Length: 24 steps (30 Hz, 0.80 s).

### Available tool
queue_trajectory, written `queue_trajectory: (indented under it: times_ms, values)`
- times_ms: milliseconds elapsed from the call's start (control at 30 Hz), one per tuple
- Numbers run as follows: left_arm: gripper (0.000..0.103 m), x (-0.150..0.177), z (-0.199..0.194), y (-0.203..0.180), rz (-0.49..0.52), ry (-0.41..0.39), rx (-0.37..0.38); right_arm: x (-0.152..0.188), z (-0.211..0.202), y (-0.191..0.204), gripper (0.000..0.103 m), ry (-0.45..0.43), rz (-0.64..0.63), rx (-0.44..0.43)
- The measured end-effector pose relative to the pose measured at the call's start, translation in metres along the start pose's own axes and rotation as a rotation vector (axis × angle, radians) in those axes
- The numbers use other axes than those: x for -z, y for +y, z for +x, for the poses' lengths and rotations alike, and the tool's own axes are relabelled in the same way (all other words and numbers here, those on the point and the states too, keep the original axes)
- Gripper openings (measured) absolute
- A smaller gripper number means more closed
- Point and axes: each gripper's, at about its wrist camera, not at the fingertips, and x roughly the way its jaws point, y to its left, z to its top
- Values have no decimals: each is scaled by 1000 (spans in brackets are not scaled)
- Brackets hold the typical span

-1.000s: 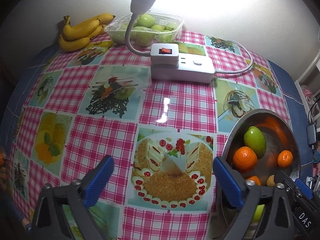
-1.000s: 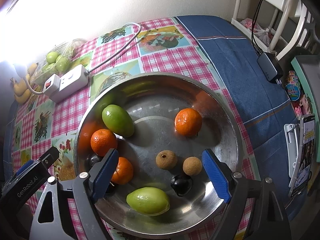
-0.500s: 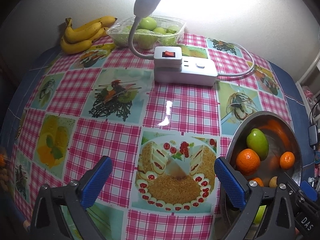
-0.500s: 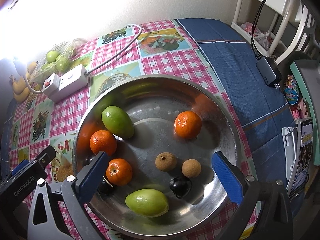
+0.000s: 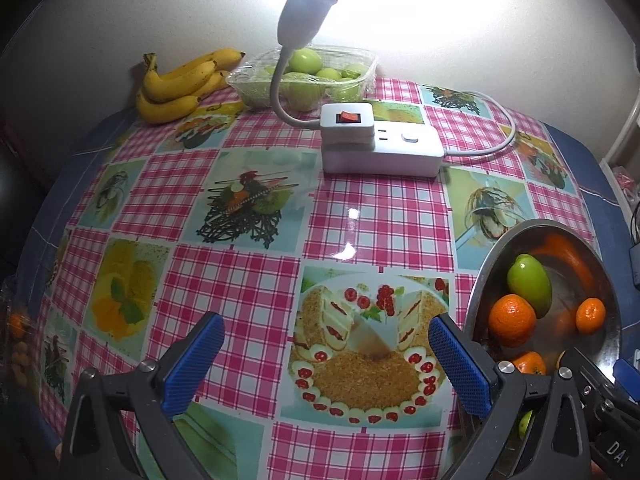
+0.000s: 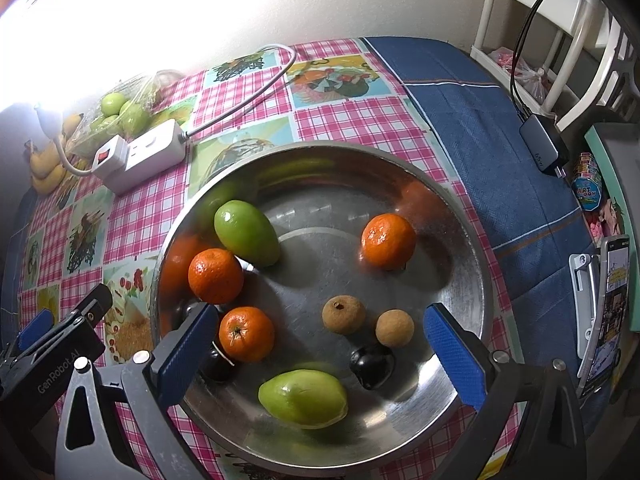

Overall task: Organize fruits
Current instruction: 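Move both open tools back away from the filled bowl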

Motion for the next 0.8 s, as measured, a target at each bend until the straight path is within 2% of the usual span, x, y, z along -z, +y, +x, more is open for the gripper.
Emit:
queue_trajectory:
  times_ms: [367,800]
  values:
    - [103,14,-13,4,43,-53,-90,13,-5,8,102,-16,-17,-12]
    - [103,33,-27,22,37,-48,-83,37,-15,6,102,-25,-10,-35]
